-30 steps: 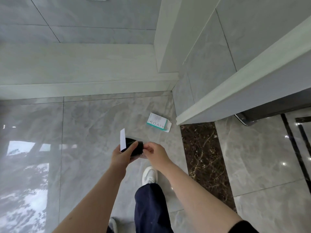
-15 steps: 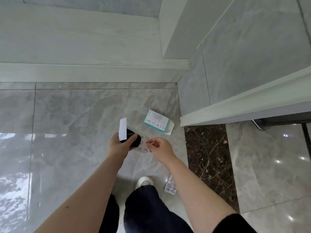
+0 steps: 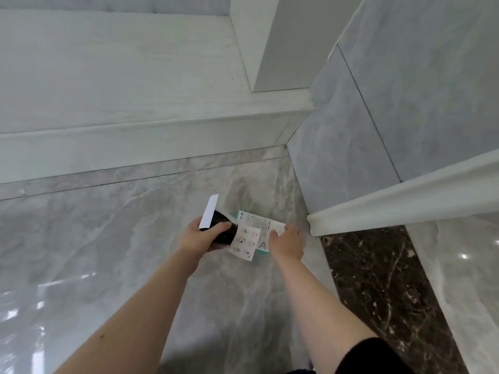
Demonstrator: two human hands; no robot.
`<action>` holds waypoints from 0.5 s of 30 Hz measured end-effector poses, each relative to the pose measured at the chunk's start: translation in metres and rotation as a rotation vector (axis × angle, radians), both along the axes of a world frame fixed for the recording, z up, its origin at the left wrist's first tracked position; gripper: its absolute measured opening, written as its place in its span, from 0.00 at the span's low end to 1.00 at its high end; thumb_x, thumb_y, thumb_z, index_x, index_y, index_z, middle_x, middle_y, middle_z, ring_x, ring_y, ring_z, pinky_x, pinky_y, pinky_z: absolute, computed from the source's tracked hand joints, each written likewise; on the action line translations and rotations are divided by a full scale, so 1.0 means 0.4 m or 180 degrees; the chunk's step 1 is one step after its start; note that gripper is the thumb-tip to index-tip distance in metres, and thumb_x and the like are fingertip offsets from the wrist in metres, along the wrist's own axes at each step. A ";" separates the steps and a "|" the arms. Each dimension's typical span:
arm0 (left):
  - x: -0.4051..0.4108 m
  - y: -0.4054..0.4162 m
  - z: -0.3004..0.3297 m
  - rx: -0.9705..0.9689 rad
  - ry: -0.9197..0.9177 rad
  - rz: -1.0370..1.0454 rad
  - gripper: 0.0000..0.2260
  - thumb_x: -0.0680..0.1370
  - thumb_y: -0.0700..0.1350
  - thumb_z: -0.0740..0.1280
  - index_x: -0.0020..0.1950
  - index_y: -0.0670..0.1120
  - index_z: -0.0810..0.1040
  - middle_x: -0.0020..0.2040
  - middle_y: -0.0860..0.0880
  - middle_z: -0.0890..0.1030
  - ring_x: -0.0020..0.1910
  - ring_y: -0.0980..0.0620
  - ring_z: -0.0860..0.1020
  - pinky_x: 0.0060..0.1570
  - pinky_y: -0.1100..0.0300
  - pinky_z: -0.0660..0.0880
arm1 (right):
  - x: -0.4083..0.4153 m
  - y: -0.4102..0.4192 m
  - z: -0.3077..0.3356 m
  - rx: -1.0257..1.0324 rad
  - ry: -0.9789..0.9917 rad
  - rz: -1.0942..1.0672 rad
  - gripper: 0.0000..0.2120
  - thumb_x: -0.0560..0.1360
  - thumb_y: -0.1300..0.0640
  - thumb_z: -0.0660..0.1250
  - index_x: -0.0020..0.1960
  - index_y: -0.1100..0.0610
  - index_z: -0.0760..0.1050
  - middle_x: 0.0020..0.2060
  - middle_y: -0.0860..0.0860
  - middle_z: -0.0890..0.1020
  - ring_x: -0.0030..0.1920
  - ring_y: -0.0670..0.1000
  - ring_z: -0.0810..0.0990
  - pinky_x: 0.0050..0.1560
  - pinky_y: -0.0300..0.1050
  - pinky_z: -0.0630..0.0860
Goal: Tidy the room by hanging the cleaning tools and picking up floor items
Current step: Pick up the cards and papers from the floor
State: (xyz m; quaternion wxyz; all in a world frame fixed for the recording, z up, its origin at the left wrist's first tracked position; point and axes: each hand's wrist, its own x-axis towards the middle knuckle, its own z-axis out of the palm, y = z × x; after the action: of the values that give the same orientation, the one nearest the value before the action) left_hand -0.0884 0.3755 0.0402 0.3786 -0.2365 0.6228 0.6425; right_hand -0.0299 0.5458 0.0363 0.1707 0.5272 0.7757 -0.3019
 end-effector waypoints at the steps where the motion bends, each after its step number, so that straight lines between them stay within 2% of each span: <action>1: -0.012 0.006 -0.027 0.0028 -0.0005 -0.0068 0.13 0.71 0.42 0.74 0.53 0.43 0.78 0.48 0.42 0.84 0.45 0.45 0.83 0.41 0.55 0.82 | -0.007 0.001 -0.029 0.0084 -0.0036 -0.0122 0.22 0.78 0.52 0.60 0.69 0.61 0.65 0.67 0.57 0.70 0.67 0.59 0.70 0.64 0.53 0.69; 3: -0.021 0.016 -0.061 0.0094 -0.0046 -0.0225 0.11 0.72 0.42 0.73 0.53 0.44 0.79 0.48 0.42 0.84 0.47 0.44 0.83 0.43 0.54 0.82 | -0.012 -0.003 -0.065 0.0084 -0.0043 -0.0475 0.23 0.78 0.50 0.60 0.68 0.61 0.65 0.66 0.58 0.71 0.67 0.59 0.70 0.67 0.55 0.67; 6: -0.029 0.038 -0.102 0.0134 -0.0033 -0.0422 0.05 0.72 0.42 0.72 0.47 0.48 0.80 0.43 0.46 0.85 0.42 0.48 0.83 0.37 0.58 0.82 | -0.014 -0.013 -0.107 -0.0054 0.0092 -0.1076 0.20 0.79 0.49 0.57 0.65 0.60 0.67 0.62 0.56 0.76 0.63 0.58 0.75 0.67 0.53 0.62; 7: -0.032 0.046 -0.112 0.0128 -0.0025 -0.0433 0.05 0.72 0.43 0.72 0.47 0.48 0.80 0.42 0.47 0.85 0.41 0.49 0.83 0.39 0.57 0.83 | -0.014 -0.015 -0.119 -0.0064 0.0118 -0.1111 0.20 0.79 0.48 0.55 0.66 0.60 0.67 0.61 0.56 0.78 0.61 0.58 0.76 0.67 0.52 0.60; 9: -0.038 0.055 -0.126 0.0083 -0.0011 -0.0504 0.06 0.72 0.45 0.72 0.48 0.48 0.80 0.45 0.45 0.84 0.45 0.46 0.83 0.49 0.51 0.82 | -0.018 -0.015 -0.131 -0.0053 0.0194 -0.1086 0.21 0.80 0.48 0.52 0.66 0.60 0.67 0.58 0.56 0.80 0.60 0.58 0.76 0.66 0.52 0.60; 11: -0.045 0.061 -0.124 0.0041 0.0003 -0.0608 0.09 0.72 0.45 0.72 0.51 0.47 0.79 0.48 0.44 0.84 0.49 0.44 0.82 0.55 0.46 0.79 | -0.019 -0.010 -0.136 -0.0083 0.0363 -0.1157 0.20 0.81 0.48 0.53 0.65 0.60 0.68 0.56 0.57 0.81 0.59 0.58 0.77 0.67 0.52 0.62; 13: -0.047 0.064 -0.122 0.0022 -0.0014 -0.0638 0.11 0.73 0.45 0.72 0.53 0.46 0.79 0.50 0.43 0.84 0.50 0.44 0.82 0.56 0.46 0.79 | -0.017 -0.004 -0.137 -0.0215 0.0582 -0.1294 0.17 0.81 0.49 0.54 0.62 0.59 0.71 0.55 0.56 0.82 0.57 0.59 0.78 0.69 0.55 0.64; 15: -0.046 0.067 -0.116 0.0028 -0.0055 -0.0651 0.12 0.73 0.45 0.72 0.54 0.45 0.79 0.49 0.43 0.84 0.48 0.45 0.82 0.52 0.49 0.81 | -0.016 0.001 -0.137 -0.0426 0.0732 -0.1432 0.16 0.80 0.50 0.55 0.60 0.59 0.72 0.54 0.56 0.82 0.56 0.59 0.79 0.69 0.57 0.65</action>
State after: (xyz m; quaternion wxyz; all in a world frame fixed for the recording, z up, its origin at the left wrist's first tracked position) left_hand -0.1067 0.4021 -0.0064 0.4486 -0.1756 0.6376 0.6011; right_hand -0.0365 0.5463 -0.0185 0.0444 0.6363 0.6315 -0.4408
